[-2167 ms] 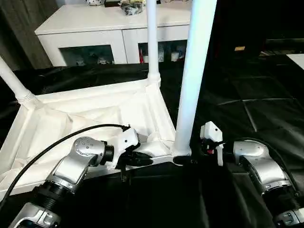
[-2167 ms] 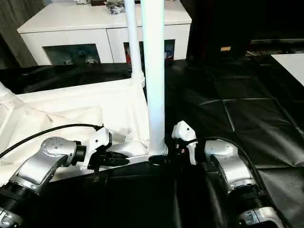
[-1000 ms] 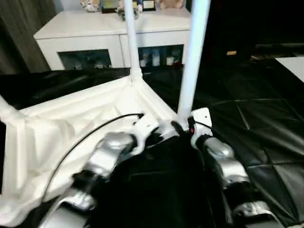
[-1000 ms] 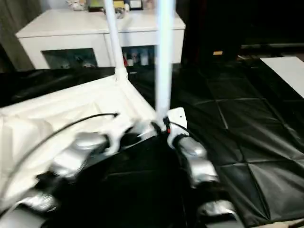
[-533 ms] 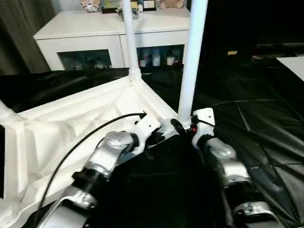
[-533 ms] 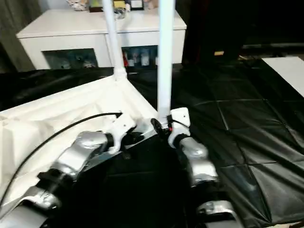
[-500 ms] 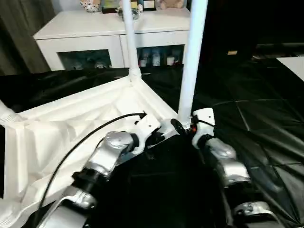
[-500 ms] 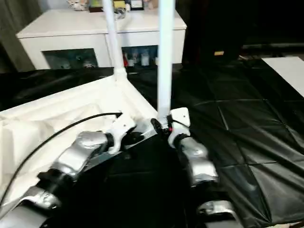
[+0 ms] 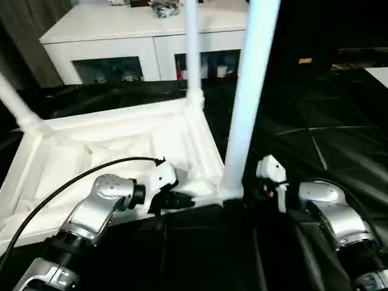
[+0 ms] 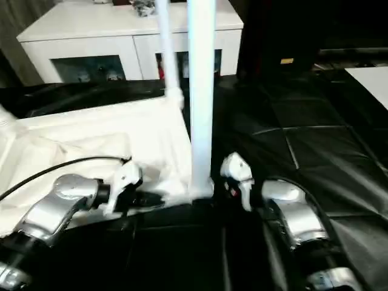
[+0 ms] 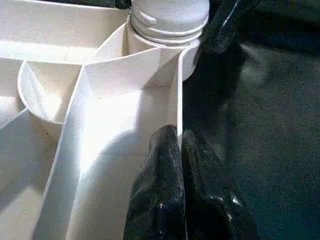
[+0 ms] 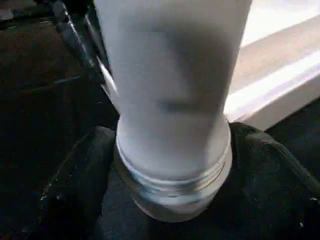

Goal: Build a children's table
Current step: Rotate leg to tighten

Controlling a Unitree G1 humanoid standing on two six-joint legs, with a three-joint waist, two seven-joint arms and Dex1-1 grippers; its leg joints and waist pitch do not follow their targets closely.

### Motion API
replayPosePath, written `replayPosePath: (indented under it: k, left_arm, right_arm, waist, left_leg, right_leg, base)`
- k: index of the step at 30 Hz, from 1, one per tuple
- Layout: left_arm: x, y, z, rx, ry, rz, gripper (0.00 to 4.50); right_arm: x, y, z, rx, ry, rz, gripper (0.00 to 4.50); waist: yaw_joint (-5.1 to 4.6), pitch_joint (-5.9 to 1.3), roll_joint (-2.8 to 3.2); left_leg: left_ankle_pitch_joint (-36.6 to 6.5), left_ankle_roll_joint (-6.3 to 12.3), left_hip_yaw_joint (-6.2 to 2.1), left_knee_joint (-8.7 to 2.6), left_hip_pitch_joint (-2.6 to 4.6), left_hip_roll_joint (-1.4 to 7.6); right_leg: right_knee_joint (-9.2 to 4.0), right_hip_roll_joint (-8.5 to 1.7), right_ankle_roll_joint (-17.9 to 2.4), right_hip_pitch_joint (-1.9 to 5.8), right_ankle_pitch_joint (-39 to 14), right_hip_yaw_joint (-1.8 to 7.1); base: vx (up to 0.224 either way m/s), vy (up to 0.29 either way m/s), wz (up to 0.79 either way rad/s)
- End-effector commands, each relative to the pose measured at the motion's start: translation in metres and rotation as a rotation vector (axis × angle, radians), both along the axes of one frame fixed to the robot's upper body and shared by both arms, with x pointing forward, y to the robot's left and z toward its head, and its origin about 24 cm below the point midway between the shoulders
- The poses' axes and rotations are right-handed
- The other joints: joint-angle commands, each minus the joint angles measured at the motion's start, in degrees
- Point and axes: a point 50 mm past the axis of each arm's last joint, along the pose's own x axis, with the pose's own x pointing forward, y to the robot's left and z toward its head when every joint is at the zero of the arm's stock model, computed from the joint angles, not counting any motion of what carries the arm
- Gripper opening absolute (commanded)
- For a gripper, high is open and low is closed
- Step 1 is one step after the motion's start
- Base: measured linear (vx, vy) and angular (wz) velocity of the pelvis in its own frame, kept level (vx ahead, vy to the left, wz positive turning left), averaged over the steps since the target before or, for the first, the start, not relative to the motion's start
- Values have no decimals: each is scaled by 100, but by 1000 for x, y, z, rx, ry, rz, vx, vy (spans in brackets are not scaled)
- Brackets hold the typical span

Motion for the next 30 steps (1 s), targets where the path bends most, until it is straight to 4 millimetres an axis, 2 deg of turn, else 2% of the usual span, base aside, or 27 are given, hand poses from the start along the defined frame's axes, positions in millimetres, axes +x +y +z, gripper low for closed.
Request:
replayPosePath:
  k: [1, 3, 6, 13, 22, 25, 26, 30]
  left_arm:
    - [-3, -2, 3, -17, 5, -30, 0]
    - [-2, -1, 3, -12, 0, -23, 0]
    - [-2, -1, 4, -11, 3, -24, 0]
    - [-3, -1, 4, -10, 12, -33, 0]
    - [-3, -2, 4, -5, 18, -36, 0]
    - [-2, -1, 4, -1, 12, -32, 0]
    - [-1, -1, 4, 0, 8, -29, 0]
    - [-1, -1, 4, 0, 6, -28, 0]
  right_arm:
    - [-4, 6, 2, 4, 4, 58, 368]
    - [-3, 6, 3, 10, 12, 60, 351]
    - [-2, 7, 3, 21, 19, 60, 343]
    - [-2, 8, 3, 39, 36, 68, 327]
    - [2, 8, 3, 23, -16, 22, 324]
    - [4, 9, 6, 83, 32, 12, 324]
    - [4, 10, 9, 104, 42, 16, 389]
    - [6, 11, 12, 95, 6, 21, 403]
  waist:
    - [7, -324, -72]
    - [-6, -301, -85]
    - [-14, -304, -101]
    - [-23, -331, -90]
    - [-31, -338, -86]
    - [-48, -332, -87]
    - [-47, -333, -83]
    - [-36, -340, -82]
  left_leg:
    - [-917, 645, -133, -400, 132, 343]
    - [-1179, 447, -138, -426, 141, 338]
    - [-1195, 341, -144, -431, 136, 328]
    - [-872, 487, -141, -389, 122, 315]
    - [-896, 493, -137, -376, 131, 313]
    - [-907, 514, -140, -379, 127, 309]
    - [-949, 505, -141, -380, 131, 315]
    - [-892, 495, -141, -374, 133, 321]
  right_leg:
    - [-309, -288, -1724, 253, -306, 163]
    - [-340, -294, -1643, 244, -651, 185]
    - [-340, -297, -1594, 253, -712, 201]
    - [-299, -291, -1666, 266, -282, 189]
    - [-294, -289, -1709, 260, -248, 183]
    - [-295, -280, -1717, 273, -277, 179]
    - [-299, -284, -1712, 270, -354, 179]
    - [-287, -284, -1717, 258, -297, 179]
  base:
    - [0, 0, 0]
    - [0, 0, 0]
    - [0, 0, 0]
    - [0, 0, 0]
    - [0, 0, 0]
    - [0, 0, 0]
    - [0, 0, 0]
    - [0, 0, 0]
